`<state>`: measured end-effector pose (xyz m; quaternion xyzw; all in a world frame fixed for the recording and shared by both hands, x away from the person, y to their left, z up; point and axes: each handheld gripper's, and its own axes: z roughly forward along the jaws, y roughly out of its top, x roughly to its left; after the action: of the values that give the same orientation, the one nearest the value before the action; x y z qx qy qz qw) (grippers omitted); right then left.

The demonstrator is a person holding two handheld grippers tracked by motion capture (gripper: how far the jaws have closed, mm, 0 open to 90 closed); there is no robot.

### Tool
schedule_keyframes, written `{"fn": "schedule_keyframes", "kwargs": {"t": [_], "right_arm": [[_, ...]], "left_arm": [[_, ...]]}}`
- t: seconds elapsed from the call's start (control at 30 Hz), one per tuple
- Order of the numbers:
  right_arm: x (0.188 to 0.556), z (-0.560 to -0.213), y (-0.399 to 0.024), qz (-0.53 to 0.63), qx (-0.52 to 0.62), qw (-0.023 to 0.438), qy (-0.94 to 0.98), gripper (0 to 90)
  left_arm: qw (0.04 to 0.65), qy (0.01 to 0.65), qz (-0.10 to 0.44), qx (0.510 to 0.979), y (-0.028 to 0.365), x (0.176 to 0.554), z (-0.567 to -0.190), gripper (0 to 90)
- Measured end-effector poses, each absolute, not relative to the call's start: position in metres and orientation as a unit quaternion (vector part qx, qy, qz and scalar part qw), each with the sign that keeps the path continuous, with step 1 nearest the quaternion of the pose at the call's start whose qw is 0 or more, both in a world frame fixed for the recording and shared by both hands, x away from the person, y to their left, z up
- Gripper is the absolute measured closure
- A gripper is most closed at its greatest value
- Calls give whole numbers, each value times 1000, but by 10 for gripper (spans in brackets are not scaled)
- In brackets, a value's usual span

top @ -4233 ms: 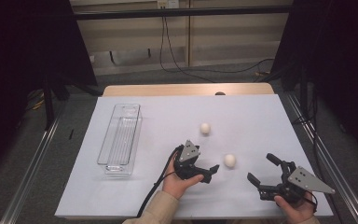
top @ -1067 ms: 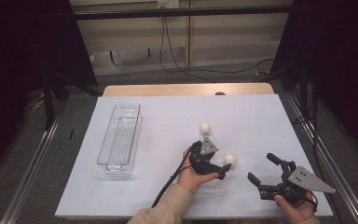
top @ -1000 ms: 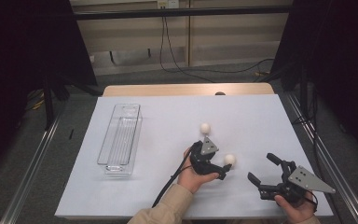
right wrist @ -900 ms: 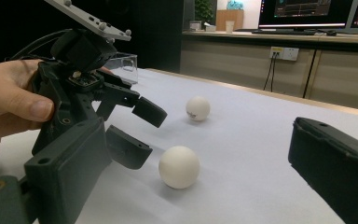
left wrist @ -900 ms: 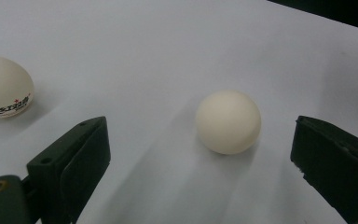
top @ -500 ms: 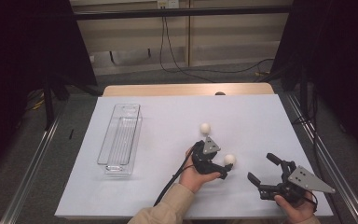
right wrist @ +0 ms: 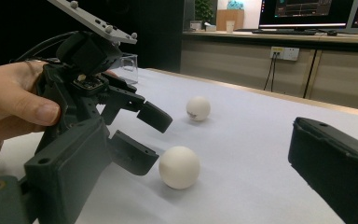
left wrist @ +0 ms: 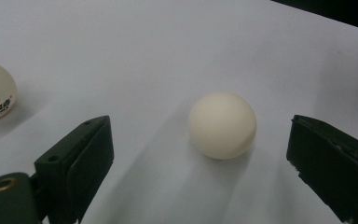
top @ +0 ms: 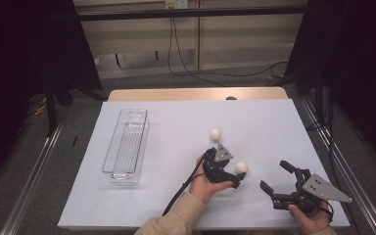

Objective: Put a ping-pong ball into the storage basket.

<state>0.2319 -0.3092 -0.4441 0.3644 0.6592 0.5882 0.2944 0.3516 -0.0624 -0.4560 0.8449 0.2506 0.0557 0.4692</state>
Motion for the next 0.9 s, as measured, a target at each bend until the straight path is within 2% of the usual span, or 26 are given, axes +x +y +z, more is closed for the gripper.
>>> {"fn": "schedule_keyframes", "kwargs": {"t": [0.57, 0.9], "right_arm": [[232, -444, -309, 588, 364, 295, 660, 42], [232, -444, -309, 588, 364, 294, 659, 42]], "left_arm": [[466, 249, 56, 847, -64, 352, -457, 90], [462, 246, 54, 850, -67, 352, -457, 133]]}}
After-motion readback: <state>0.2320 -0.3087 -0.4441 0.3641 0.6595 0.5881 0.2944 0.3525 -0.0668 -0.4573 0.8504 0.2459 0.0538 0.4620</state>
